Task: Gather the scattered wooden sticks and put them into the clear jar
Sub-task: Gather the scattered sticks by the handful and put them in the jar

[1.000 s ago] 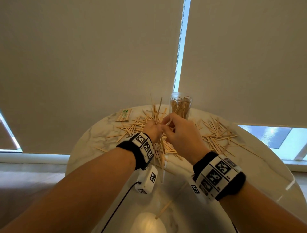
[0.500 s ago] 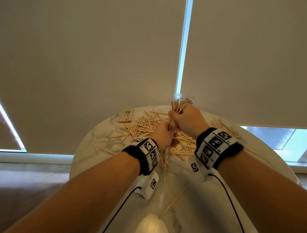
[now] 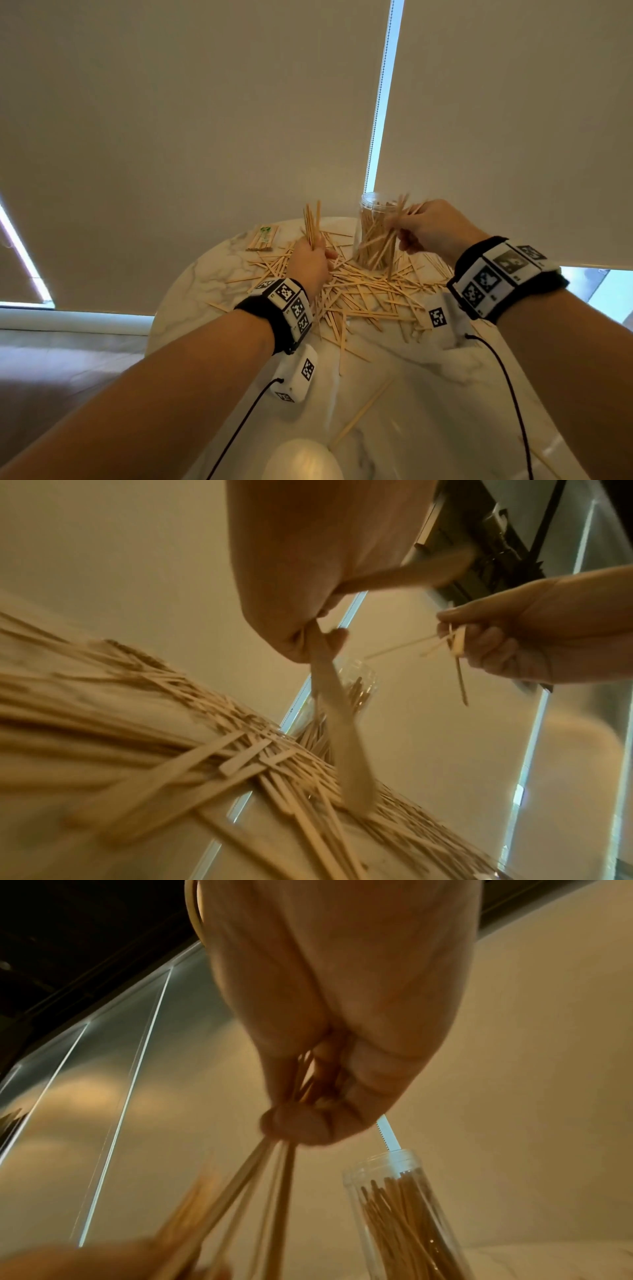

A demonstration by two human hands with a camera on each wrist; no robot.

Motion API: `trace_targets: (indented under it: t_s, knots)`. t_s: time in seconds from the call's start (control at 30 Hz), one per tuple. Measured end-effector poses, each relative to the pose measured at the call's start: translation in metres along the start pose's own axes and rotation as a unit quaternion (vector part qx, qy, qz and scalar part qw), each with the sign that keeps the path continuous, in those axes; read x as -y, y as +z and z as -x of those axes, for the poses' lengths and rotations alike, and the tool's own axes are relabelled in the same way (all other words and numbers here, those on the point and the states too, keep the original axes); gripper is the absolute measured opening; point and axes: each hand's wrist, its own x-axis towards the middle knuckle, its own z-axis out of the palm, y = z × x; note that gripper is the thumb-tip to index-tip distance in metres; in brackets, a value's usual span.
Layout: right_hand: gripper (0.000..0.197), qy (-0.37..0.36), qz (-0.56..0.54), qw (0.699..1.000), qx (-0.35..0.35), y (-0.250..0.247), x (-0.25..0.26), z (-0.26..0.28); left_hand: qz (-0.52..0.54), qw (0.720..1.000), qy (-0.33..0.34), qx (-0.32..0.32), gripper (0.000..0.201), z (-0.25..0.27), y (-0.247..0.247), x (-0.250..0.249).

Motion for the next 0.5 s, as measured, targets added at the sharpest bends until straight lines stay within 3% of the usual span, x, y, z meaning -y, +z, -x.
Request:
trace_targets:
  t_s: [0.07, 0.13, 0.2, 0.37, 0.47, 0.5]
  knots:
    - [0.020, 0.023, 0.036, 0.995, 0.094, 0.006, -0.002, 0.005, 0.016, 0.998, 0.037, 0.039, 0.023, 0.008, 0.004, -0.009]
    - [0.022, 0.017, 0.038, 0.990, 0.132, 0.016, -0.004, 0.007, -0.045, 0.992, 0.059, 0.100, 0.027, 0.018, 0.011, -0.012]
    - [0.025, 0.006, 0.021, 0.991, 0.131, 0.023, -0.005, 0.005, -0.056, 0.985, 0.063, 0.150, 0.032, 0.028, 0.021, -0.011]
    - [0.028, 0.011, -0.054, 0.992, 0.116, 0.027, -0.006, 0.005, 0.060, 0.986, 0.023, 0.157, 0.036, 0.044, 0.030, -0.010]
    - [0.019, -0.009, -0.082, 0.993, 0.084, 0.021, -0.002, 0.007, 0.035, 0.980, 0.058, 0.189, 0.054, 0.046, 0.031, -0.008]
    - [0.017, -0.012, -0.078, 0.994, 0.074, 0.019, -0.002, 0.007, 0.023, 0.978, 0.068, 0.195, 0.052, 0.047, 0.031, -0.008]
